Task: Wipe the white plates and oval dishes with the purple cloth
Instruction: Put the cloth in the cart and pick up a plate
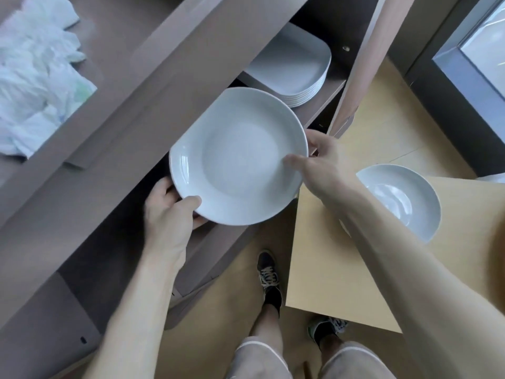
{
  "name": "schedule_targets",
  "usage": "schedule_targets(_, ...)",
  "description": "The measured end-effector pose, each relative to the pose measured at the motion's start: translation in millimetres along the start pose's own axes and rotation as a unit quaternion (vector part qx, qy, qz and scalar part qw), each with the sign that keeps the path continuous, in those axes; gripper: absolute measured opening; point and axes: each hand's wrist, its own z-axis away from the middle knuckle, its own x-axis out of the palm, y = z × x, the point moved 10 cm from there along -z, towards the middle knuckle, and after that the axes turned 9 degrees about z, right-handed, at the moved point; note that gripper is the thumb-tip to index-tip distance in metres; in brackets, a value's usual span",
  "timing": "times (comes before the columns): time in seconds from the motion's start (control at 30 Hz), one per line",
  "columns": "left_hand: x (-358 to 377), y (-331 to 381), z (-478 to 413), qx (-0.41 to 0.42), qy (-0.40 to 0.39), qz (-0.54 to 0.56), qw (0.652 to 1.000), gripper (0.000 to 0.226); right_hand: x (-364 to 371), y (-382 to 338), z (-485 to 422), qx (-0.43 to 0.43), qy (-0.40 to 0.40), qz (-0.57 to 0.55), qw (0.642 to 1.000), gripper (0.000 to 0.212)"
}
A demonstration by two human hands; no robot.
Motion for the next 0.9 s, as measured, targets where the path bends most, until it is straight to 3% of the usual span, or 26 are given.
schedule_targets(0.23, -3, 6, -29, -0.006, 0.020, 0.015, 1.000, 0.047, 20, -15, -32, -0.012, 0.002, 0.022, 1.000, 0.041)
schedule_targets(0.43, 5, 10, -50, -0.023, 0.020, 0.012, 0.999, 0.041, 34, -23, -61, -0.015, 0.002, 0.043, 0.999, 0.026)
schedule_targets(0.6, 15, 21, -61, -0.009, 0.005, 0.003, 1.000, 0.034, 42, -37, -78, -0.035, 0.002, 0.036, 0.999, 0.036)
schedule_targets(0.8, 20, 25, -61, -0.001, -0.002, 0.051, 0.999, 0.035, 47, -43, -80, -0.045, -0.014, 0.009, 0.999, 0.031)
schedule_targets(0.9, 18, 20, -53, -0.004, 0.020, 0.061, 0.998, 0.025, 44, -43, -72, -0.055, -0.029, -0.002, 0.998, 0.042)
